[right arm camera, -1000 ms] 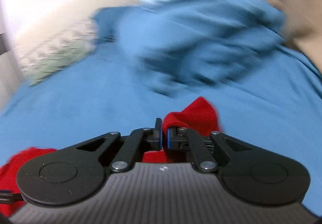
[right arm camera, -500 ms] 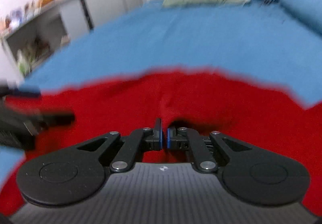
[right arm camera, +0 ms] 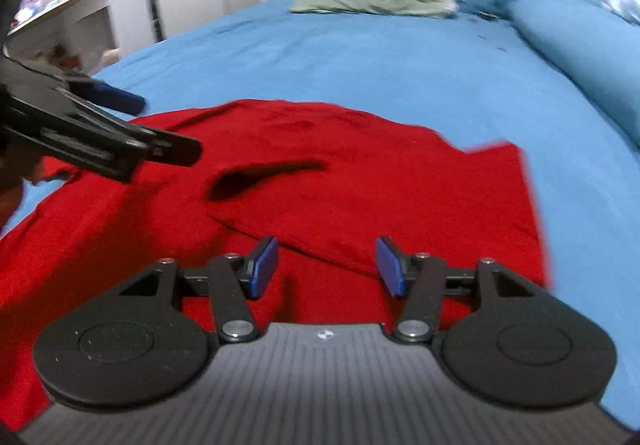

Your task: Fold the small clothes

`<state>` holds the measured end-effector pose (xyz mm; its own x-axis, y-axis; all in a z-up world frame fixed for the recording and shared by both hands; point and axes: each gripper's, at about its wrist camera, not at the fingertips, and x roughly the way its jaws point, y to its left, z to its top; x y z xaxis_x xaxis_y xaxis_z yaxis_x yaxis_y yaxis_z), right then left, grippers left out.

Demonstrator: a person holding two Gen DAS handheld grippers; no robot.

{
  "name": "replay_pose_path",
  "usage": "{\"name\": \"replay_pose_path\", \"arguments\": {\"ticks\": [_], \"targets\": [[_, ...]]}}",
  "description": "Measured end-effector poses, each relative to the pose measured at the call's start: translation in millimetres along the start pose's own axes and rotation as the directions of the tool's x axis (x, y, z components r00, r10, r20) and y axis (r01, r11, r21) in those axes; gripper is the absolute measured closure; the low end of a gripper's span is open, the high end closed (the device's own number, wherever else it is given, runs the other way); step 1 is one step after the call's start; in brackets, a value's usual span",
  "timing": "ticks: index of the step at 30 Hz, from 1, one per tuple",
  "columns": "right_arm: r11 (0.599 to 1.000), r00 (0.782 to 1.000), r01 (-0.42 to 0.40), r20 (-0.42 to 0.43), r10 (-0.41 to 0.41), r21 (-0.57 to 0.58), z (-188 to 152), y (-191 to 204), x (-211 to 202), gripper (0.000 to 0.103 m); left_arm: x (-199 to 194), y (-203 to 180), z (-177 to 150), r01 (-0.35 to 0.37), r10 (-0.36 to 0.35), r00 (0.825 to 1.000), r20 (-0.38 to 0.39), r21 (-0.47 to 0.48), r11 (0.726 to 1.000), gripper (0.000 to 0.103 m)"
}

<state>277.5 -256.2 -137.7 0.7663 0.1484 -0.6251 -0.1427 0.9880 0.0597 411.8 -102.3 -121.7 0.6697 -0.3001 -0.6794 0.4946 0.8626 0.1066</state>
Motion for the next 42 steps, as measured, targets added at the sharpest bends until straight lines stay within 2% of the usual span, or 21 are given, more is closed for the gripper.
{"name": "replay_pose_path", "arguments": {"ticks": [3, 5, 6, 8, 10, 11, 14, 18, 19, 20, 22, 23, 25, 29, 30, 32, 33, 35, 37, 40, 42], "targets": [[0.998, 1.000, 0.022, -0.015, -0.021, 0.053, -14, -27, -20, 0.030, 38, -17, 7, 0.019, -0.018, 0.998, -0.055, 0.023, 1.000, 0.033], [0.997, 0.999, 0.032, -0.022, -0.030, 0.073, -21, -40, -27, 0.030, 59, -25, 7, 0.007, -0.003, 0.996, -0.091, 0.040, 0.999, 0.046], [0.996, 0.999, 0.036, -0.022, -0.034, 0.082, -24, -45, -30, 0.030, 70, -25, 9, 0.001, 0.003, 0.995, -0.104, 0.043, 0.999, 0.056], [0.994, 0.999, 0.034, -0.019, -0.032, 0.106, -30, -55, -39, 0.030, 78, -23, 8, 0.006, -0.003, 0.996, -0.090, 0.027, 1.000, 0.066], [0.991, 0.999, 0.033, -0.007, -0.033, 0.129, -29, -62, -43, 0.030, 76, -16, 10, 0.008, -0.008, 0.997, -0.072, -0.012, 1.000, 0.097], [0.990, 1.000, 0.031, -0.001, -0.032, 0.138, -30, -62, -44, 0.030, 72, -10, 10, 0.007, -0.010, 0.998, -0.065, -0.043, 0.999, 0.098], [0.985, 0.999, 0.027, 0.021, -0.031, 0.169, -34, -66, -51, 0.030, 52, 15, 6, -0.050, 0.049, 0.999, -0.010, -0.162, 0.985, 0.098], [0.976, 0.999, 0.021, 0.036, -0.029, 0.215, -37, -69, -54, 0.030, 32, 52, -16, -0.054, 0.073, 0.997, 0.039, -0.353, 0.934, 0.097], [0.974, 0.999, 0.020, 0.035, -0.029, 0.224, -38, -69, -54, 0.030, 31, 58, -24, -0.047, 0.067, 0.997, 0.039, -0.385, 0.922, 0.094], [0.972, 0.999, 0.022, 0.033, -0.030, 0.233, -38, -69, -52, 0.030, 29, 62, -32, -0.040, 0.061, 0.998, 0.036, -0.411, 0.911, 0.092], [0.968, 0.999, 0.024, 0.024, -0.031, 0.248, -37, -70, -47, 0.030, 31, 69, -49, -0.027, 0.045, 0.999, 0.030, -0.443, 0.896, 0.075], [0.968, 0.999, 0.028, 0.018, -0.034, 0.251, -38, -71, -46, 0.030, 31, 71, -54, -0.023, 0.039, 0.999, 0.026, -0.450, 0.893, 0.072], [0.969, 0.999, 0.049, 0.010, -0.053, 0.243, -38, -71, -45, 0.026, 33, 75, -62, 0.010, 0.008, 0.999, 0.036, -0.466, 0.885, 0.067], [0.972, 0.995, 0.097, 0.002, -0.100, 0.213, -38, -71, -43, 0.015, 32, 80, -65, 0.047, -0.010, 0.997, 0.074, -0.506, 0.861, 0.065], [0.972, 0.993, 0.112, -0.002, -0.114, 0.205, -38, -71, -42, 0.014, 34, 81, -63, 0.052, -0.013, 0.997, 0.079, -0.519, 0.853, 0.067], [0.972, 0.990, 0.141, -0.013, -0.141, 0.190, -40, -70, -39, 0.011, 35, 83, -62, 0.053, -0.011, 0.997, 0.081, -0.530, 0.846, 0.093], [0.970, 0.987, 0.160, -0.017, -0.160, 0.181, -41, -70, -37, 0.011, 36, 84, -60, 0.048, -0.009, 0.997, 0.077, -0.529, 0.847, 0.099], [0.967, 0.979, 0.205, -0.021, -0.204, 0.151, -42, -68, -32, 0.011, 28, 84, -57, 0.024, 0.031, 0.995, 0.096, -0.526, 0.850, 0.099], [0.964, 0.972, 0.236, -0.025, -0.235, 0.118, -42, -67, -26, 0.011, 8, 86, -50, -0.022, 0.112, 0.984, 0.141, -0.520, 0.854, 0.099], [0.964, 0.968, 0.251, -0.038, -0.249, 0.090, -40, -65, -15, 0.011, -24, 97, -50, -0.117, 0.247, 0.950, 0.188, -0.521, 0.845, 0.099], [0.966, 0.969, 0.247, -0.045, -0.244, 0.071, -38, -62, -7, 0.011, -38, 108, -56, -0.158, 0.297, 0.933, 0.201, -0.513, 0.844, 0.099]]}}
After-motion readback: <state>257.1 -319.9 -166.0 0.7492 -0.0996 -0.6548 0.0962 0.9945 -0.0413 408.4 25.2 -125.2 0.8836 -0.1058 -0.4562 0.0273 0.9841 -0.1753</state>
